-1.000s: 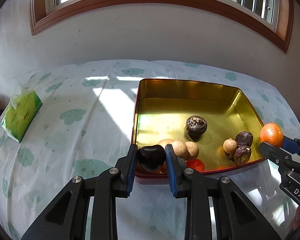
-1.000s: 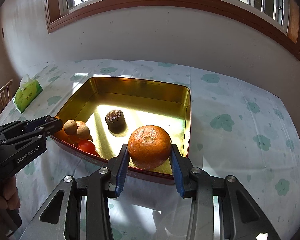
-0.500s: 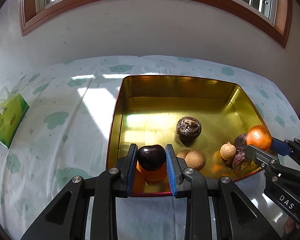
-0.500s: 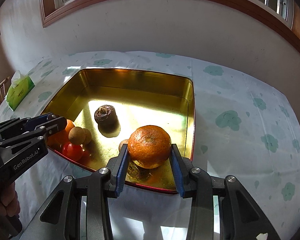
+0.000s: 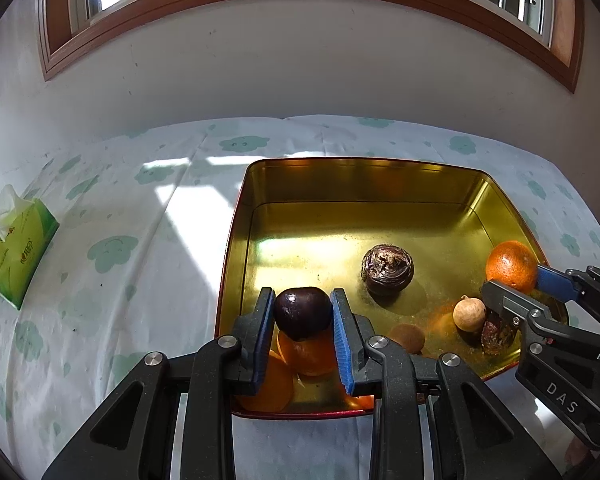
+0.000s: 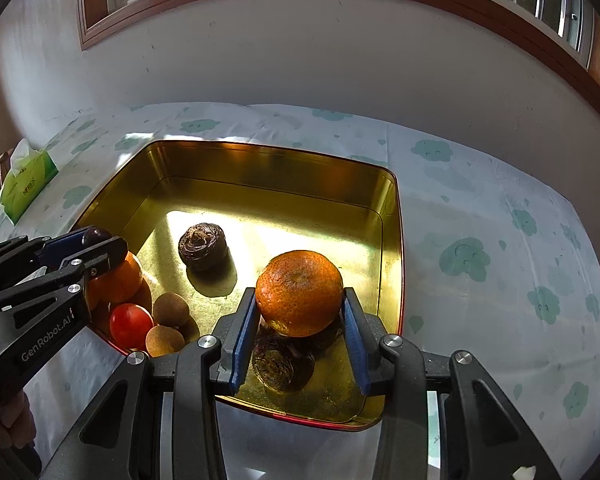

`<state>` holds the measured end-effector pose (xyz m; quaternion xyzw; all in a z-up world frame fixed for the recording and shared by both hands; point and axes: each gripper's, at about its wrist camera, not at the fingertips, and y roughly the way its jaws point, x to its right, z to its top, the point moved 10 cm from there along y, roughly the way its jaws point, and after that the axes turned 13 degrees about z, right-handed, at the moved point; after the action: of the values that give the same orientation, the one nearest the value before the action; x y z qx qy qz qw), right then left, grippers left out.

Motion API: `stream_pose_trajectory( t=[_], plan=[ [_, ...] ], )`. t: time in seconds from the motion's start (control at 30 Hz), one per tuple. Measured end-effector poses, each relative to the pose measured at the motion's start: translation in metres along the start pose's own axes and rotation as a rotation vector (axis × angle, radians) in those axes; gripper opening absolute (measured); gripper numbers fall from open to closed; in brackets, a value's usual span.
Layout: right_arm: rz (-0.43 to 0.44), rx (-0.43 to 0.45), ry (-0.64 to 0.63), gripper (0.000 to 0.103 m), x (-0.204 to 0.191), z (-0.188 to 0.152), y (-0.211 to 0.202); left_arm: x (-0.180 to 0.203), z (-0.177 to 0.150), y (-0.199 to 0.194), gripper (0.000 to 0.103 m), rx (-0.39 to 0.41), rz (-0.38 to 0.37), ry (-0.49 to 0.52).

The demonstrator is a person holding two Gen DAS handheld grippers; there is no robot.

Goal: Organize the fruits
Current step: 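Open the right tool to drop the orange while the left tool releases the plum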

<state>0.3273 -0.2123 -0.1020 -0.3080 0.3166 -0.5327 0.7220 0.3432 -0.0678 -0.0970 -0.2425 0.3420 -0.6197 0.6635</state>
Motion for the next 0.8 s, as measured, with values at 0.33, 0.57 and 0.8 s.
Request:
stream_pose_trajectory(
  t=[0.33, 0.57, 0.8],
  plan=[
    [0.002, -0.006, 0.025, 0.039, 0.005, 0.006, 0.004, -0.004, 0.001, 0.001, 0.03, -0.015, -0.005, -0.014],
    [0.006, -0.005, 0.03, 0.04, 0.006, 0.005, 0.002, -0.003, 0.0, -0.002, 0.03, -0.008, 0.011, -0.003],
    [0.008, -0.001, 0.018, 0.044, 0.0, 0.004, -0.002, -0.004, -0.001, -0.009, 0.03, -0.003, 0.015, -0.002]
  ],
)
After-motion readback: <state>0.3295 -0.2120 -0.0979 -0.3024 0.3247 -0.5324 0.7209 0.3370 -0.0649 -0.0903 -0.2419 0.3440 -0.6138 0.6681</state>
